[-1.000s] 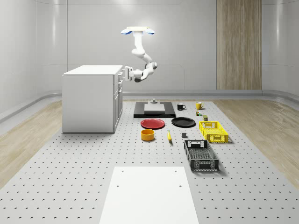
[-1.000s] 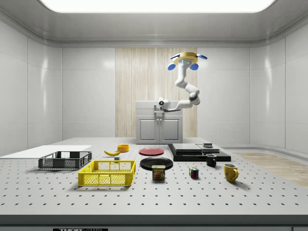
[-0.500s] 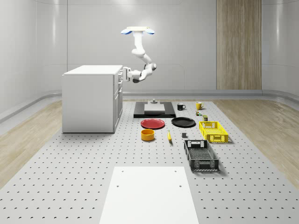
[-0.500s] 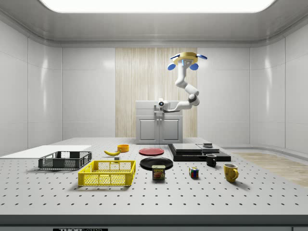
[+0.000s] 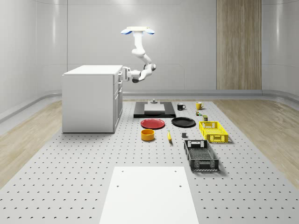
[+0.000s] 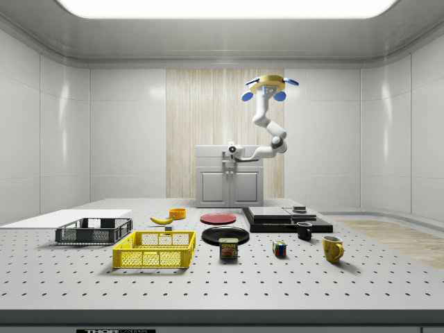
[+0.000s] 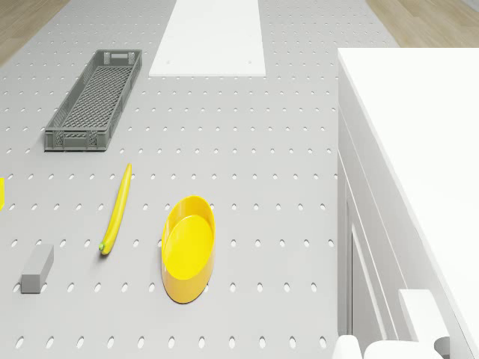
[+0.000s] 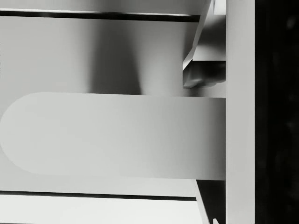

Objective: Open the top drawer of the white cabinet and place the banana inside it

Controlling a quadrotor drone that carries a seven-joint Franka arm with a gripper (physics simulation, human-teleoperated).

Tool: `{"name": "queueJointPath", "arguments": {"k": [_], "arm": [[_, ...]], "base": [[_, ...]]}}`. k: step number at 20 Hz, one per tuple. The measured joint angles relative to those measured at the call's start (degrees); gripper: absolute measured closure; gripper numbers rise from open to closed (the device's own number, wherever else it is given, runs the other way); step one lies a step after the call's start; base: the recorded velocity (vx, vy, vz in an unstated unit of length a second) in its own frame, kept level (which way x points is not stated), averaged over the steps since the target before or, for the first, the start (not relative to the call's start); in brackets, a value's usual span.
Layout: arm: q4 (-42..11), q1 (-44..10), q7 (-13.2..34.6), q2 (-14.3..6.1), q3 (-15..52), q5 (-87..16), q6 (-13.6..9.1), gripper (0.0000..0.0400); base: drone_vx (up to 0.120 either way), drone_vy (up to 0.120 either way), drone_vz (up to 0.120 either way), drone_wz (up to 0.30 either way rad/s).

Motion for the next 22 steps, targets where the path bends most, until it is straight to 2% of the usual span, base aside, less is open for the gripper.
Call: {"name": "queueJointPath", "arguments": {"k": [1,2,3,4,5,6,7,8,9,11,17,19,22], "arm": [[0.0,-0.4,1.1,-0.2,0.0,-0.4,-0.4,0.0228],[0.4,-0.8,5.1,-0.9,0.1,-2.2,-0.7,0.0178],[0.2,-1.0,3.5,-1.2,-0.3,-3.0,-1.0,0.0191],[0.3,-1.3,6.0,-1.7,-0.5,-4.0,-1.4,0.0170],[0.7,-1.3,9.5,-2.7,-0.6,-6.0,-1.6,0.0114],[0.7,-1.0,10.5,-3.5,-1.2,-7.6,-1.7,0.0101],[0.2,-1.3,7.8,-3.4,-1.7,-6.6,-2.0,0.0142],[-0.6,-2.7,2.8,-1.6,-1.5,-2.8,-3.3,0.0153],[-0.6,-4.6,2.3,-1.2,-1.2,-2.2,-5.1,0.0185],[-0.6,-5.8,3.1,-1.9,-2.1,-3.3,-6.6,0.0228],[-0.3,-8.4,5.0,-3.9,-5.1,-7.1,-10.7,0.0278],[-0.2,-8.9,5.4,-4.2,-5.8,-8.0,-11.6,0.0169],[-0.1,-9.1,5.5,-4.3,-6.0,-8.2,-11.9,0.0080]], "base": [[0.000,0.000,0.000,0.000],[0.000,0.000,0.000,0.000],[0.000,0.000,0.000,0.000],[0.000,0.000,0.000,0.000],[0.000,0.000,0.000,0.000],[0.000,0.000,0.000,0.000],[0.000,0.000,0.000,0.000],[0.000,0.000,0.000,0.000],[0.000,0.000,0.000,0.000],[0.000,0.000,0.000,0.000],[0.000,0.000,0.000,0.000],[0.000,0.000,0.000,0.000],[0.000,0.000,0.000,0.000]]}}
